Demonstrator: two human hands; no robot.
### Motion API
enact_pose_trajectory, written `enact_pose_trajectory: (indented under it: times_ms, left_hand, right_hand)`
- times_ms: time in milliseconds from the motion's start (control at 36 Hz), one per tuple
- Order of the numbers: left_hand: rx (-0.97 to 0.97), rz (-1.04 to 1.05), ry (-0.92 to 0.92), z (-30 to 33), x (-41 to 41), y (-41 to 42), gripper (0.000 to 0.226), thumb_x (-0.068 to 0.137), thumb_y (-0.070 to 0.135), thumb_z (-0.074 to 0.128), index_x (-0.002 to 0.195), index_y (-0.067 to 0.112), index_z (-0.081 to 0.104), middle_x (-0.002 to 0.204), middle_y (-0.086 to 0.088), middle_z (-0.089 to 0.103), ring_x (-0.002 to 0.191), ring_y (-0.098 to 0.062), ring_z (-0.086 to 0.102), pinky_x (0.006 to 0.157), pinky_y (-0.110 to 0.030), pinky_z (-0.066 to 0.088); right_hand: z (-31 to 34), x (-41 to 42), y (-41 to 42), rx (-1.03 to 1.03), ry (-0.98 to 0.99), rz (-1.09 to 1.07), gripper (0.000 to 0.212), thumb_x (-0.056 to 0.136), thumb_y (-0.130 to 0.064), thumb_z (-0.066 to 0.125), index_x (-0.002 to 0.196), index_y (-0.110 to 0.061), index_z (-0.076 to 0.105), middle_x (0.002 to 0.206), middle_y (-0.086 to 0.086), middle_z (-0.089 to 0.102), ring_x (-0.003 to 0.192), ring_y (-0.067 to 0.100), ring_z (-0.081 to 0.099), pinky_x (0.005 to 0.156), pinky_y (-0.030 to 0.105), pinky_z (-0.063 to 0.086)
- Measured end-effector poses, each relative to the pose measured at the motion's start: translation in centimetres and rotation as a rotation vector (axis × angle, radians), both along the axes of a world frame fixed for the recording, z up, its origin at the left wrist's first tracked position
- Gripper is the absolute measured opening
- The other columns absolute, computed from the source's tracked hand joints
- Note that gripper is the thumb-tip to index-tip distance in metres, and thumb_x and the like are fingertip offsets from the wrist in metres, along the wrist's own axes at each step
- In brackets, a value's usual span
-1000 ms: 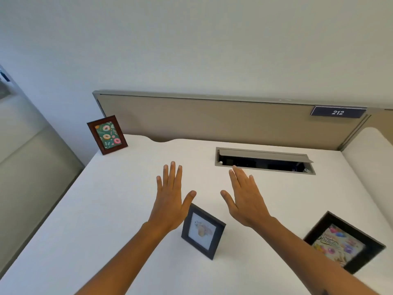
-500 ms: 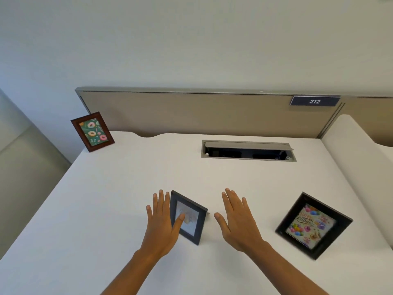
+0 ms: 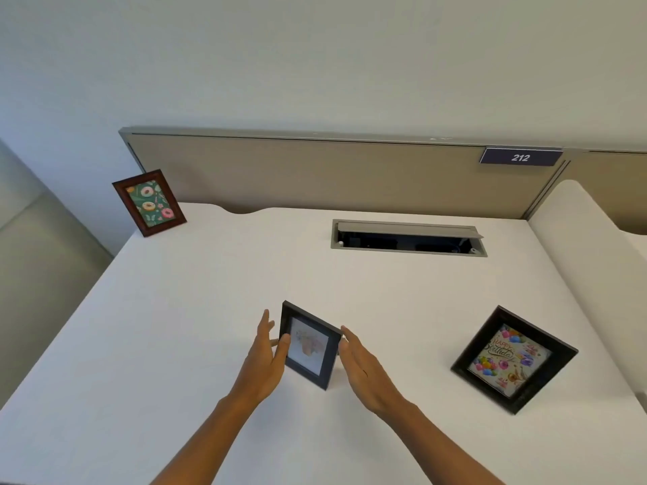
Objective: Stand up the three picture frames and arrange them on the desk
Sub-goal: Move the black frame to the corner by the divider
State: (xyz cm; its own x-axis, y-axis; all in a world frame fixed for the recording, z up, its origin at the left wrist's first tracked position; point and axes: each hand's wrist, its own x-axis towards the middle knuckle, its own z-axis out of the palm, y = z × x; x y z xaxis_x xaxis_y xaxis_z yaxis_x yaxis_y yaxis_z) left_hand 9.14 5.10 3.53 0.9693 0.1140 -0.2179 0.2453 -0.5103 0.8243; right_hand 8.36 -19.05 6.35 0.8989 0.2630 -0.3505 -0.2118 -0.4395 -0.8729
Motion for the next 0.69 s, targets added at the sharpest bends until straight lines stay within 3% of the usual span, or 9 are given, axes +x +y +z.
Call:
enact_pose_trajectory:
  times_ms: [56, 194, 333, 389, 556, 694]
  left_hand:
    - [0.000, -0.004, 0.000, 0.1, 0.3, 0.2, 0.064, 0.107, 0.041, 0.043, 0.163, 0.032, 0.013, 0.162, -0.001, 0.041, 0.138, -0.021, 0.052, 0.107, -0.038, 0.050]
    - [-0.034, -0.011, 0.011, 0.1, 0.9, 0.6, 0.052, 0.109, 0.039, 0.037, 0.159, 0.028, 0.030, 0.154, -0.001, 0.051, 0.141, -0.023, 0.050, 0.108, -0.035, 0.049]
    - [-0.045, -0.047, -0.009, -0.1, 1.1, 0.8, 0.043, 0.111, 0.034, 0.037, 0.153, 0.026, 0.042, 0.135, 0.014, 0.057, 0.129, -0.011, 0.055, 0.096, -0.016, 0.049]
    - [-0.050, -0.063, 0.003, -0.3, 1.2, 1.1, 0.042, 0.111, 0.034, 0.037, 0.152, 0.025, 0.043, 0.132, 0.016, 0.057, 0.126, -0.009, 0.055, 0.094, -0.014, 0.048]
    - [-0.073, -0.092, 0.012, -0.5, 1.8, 1.5, 0.038, 0.110, 0.033, 0.037, 0.146, 0.025, 0.048, 0.130, 0.013, 0.060, 0.120, -0.006, 0.057, 0.088, -0.011, 0.051]
    - [-0.054, -0.109, 0.007, -0.7, 2.4, 1.6, 0.029, 0.110, 0.032, 0.041, 0.136, 0.027, 0.053, 0.124, 0.013, 0.064, 0.116, -0.007, 0.061, 0.081, -0.008, 0.053]
  right_hand:
    - [-0.2, 0.0, 1.0, 0.124, 0.067, -0.054, 0.088, 0.093, -0.092, 0.029, 0.166, -0.043, 0.036, 0.165, -0.021, 0.048, 0.154, 0.004, 0.043, 0.130, 0.035, 0.031]
    - [1.3, 0.4, 2.7, 0.229, 0.181, -0.160, 0.066, 0.102, -0.079, 0.022, 0.146, -0.046, 0.057, 0.146, -0.017, 0.066, 0.138, 0.006, 0.058, 0.106, 0.018, 0.040]
    - [0.9, 1.3, 3.4, 0.278, 0.287, -0.232, 0.075, 0.092, -0.082, 0.022, 0.132, -0.041, 0.071, 0.134, -0.011, 0.075, 0.129, 0.011, 0.065, 0.122, 0.041, 0.042]
    - [0.8, 1.6, 3.6, 0.286, 0.319, -0.260, 0.073, 0.091, -0.085, 0.025, 0.124, -0.043, 0.076, 0.127, -0.013, 0.080, 0.127, 0.013, 0.069, 0.121, 0.042, 0.043]
    - [0.7, 1.8, 3.9, 0.306, 0.355, -0.262, 0.076, 0.095, -0.086, 0.025, 0.135, -0.041, 0.073, 0.135, -0.011, 0.078, 0.130, 0.014, 0.069, 0.123, 0.051, 0.043]
    - [0.9, 2.2, 3.9, 0.328, 0.356, -0.279, 0.073, 0.097, -0.081, 0.030, 0.131, -0.036, 0.077, 0.131, -0.009, 0.080, 0.129, 0.015, 0.070, 0.123, 0.052, 0.044]
